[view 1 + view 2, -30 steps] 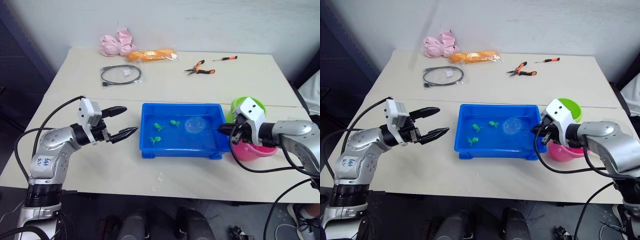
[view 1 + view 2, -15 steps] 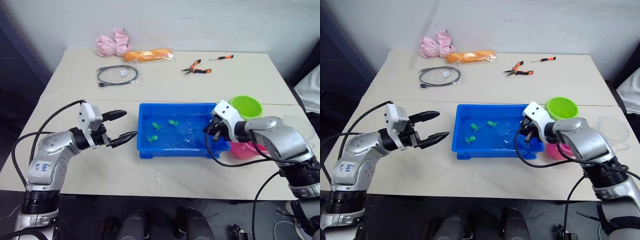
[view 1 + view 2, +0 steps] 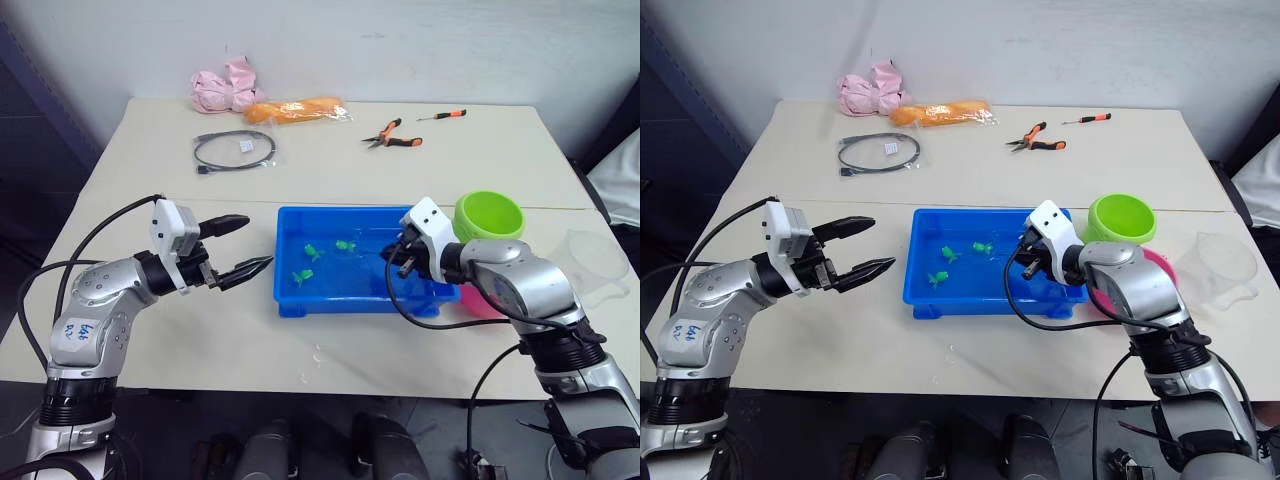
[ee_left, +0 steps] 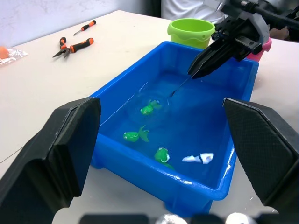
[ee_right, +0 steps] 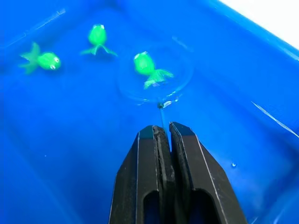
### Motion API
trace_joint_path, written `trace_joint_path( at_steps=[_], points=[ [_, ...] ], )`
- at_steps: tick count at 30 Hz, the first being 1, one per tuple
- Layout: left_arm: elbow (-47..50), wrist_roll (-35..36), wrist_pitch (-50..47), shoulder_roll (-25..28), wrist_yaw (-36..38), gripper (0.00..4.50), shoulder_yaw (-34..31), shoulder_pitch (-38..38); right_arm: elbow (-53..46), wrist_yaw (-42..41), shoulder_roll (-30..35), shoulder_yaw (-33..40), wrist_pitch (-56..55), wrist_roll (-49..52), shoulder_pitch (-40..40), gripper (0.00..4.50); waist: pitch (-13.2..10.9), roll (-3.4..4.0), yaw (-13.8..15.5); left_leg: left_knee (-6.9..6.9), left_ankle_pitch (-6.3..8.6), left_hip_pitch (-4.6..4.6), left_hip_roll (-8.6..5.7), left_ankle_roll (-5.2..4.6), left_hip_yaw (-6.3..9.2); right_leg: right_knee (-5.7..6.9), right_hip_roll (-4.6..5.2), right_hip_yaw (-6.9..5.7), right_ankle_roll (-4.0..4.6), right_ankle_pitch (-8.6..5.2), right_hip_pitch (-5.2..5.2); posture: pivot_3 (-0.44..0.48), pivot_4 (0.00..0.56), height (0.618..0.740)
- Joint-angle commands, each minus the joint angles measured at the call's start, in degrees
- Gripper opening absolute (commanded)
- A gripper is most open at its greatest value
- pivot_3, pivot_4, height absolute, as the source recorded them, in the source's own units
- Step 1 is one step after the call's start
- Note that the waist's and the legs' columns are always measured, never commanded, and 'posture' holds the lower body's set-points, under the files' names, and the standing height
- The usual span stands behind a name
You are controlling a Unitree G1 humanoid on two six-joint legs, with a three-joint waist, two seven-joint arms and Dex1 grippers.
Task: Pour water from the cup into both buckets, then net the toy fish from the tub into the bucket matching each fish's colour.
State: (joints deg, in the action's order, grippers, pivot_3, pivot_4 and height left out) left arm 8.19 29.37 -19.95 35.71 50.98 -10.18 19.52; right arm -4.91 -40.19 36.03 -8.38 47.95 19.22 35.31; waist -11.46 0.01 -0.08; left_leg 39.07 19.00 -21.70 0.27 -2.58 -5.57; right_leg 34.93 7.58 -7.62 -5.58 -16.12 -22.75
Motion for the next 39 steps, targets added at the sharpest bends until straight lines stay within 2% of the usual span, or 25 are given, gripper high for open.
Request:
trace_joint_path(
  at_steps=[1,6,15,22,25,29,32,37,39],
  points=[
    [0.9,1.5,0.0,-0.7,-0.3,4.47,-0.9,0.2,-7.7,-1.5,2.4,6.1,2.0,3.8,-3.1,0.0,0.0,0.0,0.0,-0.02,0.0,0.0,0.0,0.0,0.0,0.0,0.0,0.0,0.0,0.0,0.0,0.0,0.15,0.74],
    [1.2,1.3,0.1,-1.6,0.5,4.47,0.6,0.7,-13.9,-1.4,2.9,14.0,6.8,10.3,-7.6,0.0,0.0,0.0,0.1,-0.03,0.0,-0.01,0.0,0.0,0.0,-0.01,0.01,0.01,0.0,0.0,0.0,0.0,0.15,0.74],
    [2.1,2.0,-1.2,-5.9,0.8,4.47,4.9,6.7,-21.1,-1.2,6.2,26.7,10.7,18.2,-18.5,0.0,0.0,0.0,1.0,-0.03,0.01,0.0,-0.01,-0.02,0.0,-0.04,0.01,0.04,-0.01,0.01,0.02,0.0,0.15,0.74],
    [-0.2,1.4,-0.7,-7.9,2.4,4.47,7.4,10.1,-21.4,1.3,8.5,37.6,15.0,23.6,-20.6,0.0,0.0,0.0,1.4,-0.02,0.01,0.0,0.0,-0.03,-0.03,-0.06,-0.02,0.06,-0.01,0.01,0.02,0.0,0.15,0.74],
    [-1.7,1.2,-0.3,-8.9,2.5,4.47,7.8,11.5,-19.3,-0.2,12.9,41.6,13.5,22.5,-22.3,0.0,0.0,0.0,1.5,-0.03,0.01,-0.01,-0.03,-0.03,-0.03,-0.07,-0.01,0.06,-0.01,0.01,0.02,0.0,0.15,0.74],
    [-3.1,0.9,0.2,-9.7,3.1,4.47,8.4,12.4,-12.8,-0.6,16.5,44.0,7.4,19.0,-22.9,0.0,0.0,-0.01,1.5,-0.02,0.0,0.0,-0.07,-0.08,-0.02,-0.1,-0.03,0.04,-0.03,0.02,0.07,0.0,0.15,0.74],
    [-3.7,0.6,0.8,-10.3,3.3,4.47,8.8,12.7,-5.0,-1.4,19.1,42.7,-5.8,10.3,-25.0,0.0,0.0,-0.01,1.6,-0.02,-0.02,0.0,-0.11,-0.11,-0.03,-0.1,-0.05,0.03,-0.04,0.02,0.08,0.0,0.15,0.74],
    [-3.4,0.3,1.1,-10.7,2.9,4.47,8.9,12.2,3.1,0.6,17.9,39.6,-24.0,0.2,-26.8,0.0,0.0,0.0,1.4,-0.03,-0.04,0.02,-0.16,-0.14,-0.09,-0.08,-0.14,0.04,-0.07,0.03,0.08,0.0,0.15,0.74],
    [-3.2,0.1,1.2,-10.8,2.7,4.47,8.9,12.0,4.7,2.4,17.5,38.4,-27.5,-2.8,-27.1,0.0,0.0,0.0,1.3,-0.03,-0.06,0.05,-0.15,-0.12,-0.14,-0.04,-0.15,0.06,-0.08,0.03,0.08,0.0,0.15,0.74]
  ],
)
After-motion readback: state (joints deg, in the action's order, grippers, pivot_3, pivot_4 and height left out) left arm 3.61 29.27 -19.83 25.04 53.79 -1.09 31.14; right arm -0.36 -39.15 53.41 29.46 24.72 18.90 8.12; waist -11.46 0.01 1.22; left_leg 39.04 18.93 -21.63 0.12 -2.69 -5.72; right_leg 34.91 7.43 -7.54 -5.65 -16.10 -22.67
